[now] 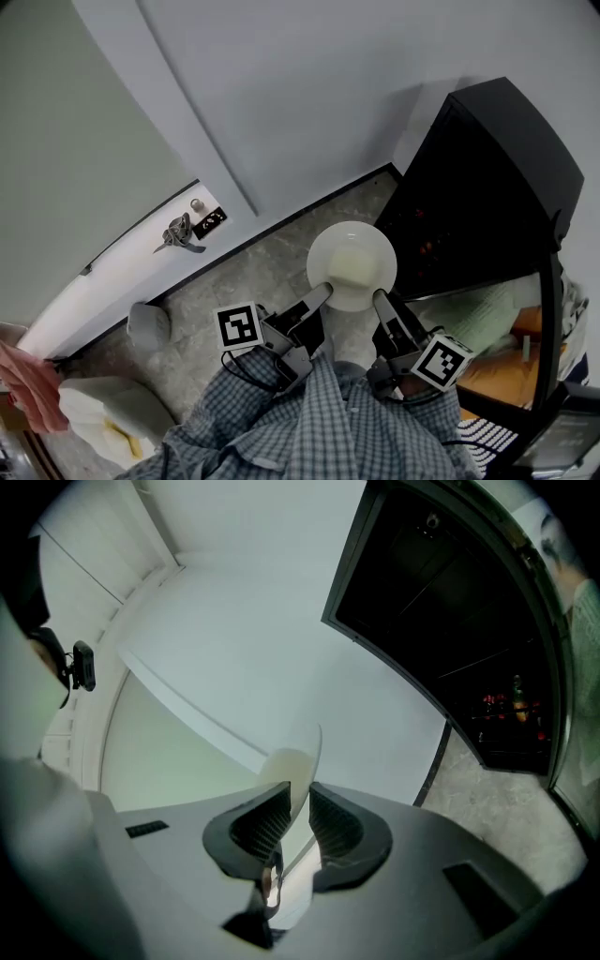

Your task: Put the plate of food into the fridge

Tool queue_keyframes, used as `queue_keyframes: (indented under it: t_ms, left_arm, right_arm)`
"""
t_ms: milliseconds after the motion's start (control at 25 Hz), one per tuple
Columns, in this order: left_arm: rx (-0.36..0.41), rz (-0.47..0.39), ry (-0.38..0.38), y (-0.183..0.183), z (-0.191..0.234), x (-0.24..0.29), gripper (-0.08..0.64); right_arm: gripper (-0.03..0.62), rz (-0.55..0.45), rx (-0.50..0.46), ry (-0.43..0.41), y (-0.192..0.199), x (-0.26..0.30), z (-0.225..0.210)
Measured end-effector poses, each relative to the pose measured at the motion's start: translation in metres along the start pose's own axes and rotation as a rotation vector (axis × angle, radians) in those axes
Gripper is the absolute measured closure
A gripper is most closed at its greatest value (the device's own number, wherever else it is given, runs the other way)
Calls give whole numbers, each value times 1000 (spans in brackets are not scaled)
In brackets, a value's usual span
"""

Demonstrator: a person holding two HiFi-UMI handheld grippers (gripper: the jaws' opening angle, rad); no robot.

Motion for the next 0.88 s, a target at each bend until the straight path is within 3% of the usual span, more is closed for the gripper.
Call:
queue_keyframes:
  t_ms: [880]
  left_arm:
    - [-22, 418, 86, -59, 11, 138, 532]
  right_arm:
    - [523, -396, 103, 106, -62, 6, -6]
Point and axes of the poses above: the fingertips, and each gripper's own axes: x forward along the fingers, z to its left, y out of its underside, the point moved 9 cm from there along -x, backward along the fingers, and after that the axes turned 14 degrees about x, right-handed, at the moved point
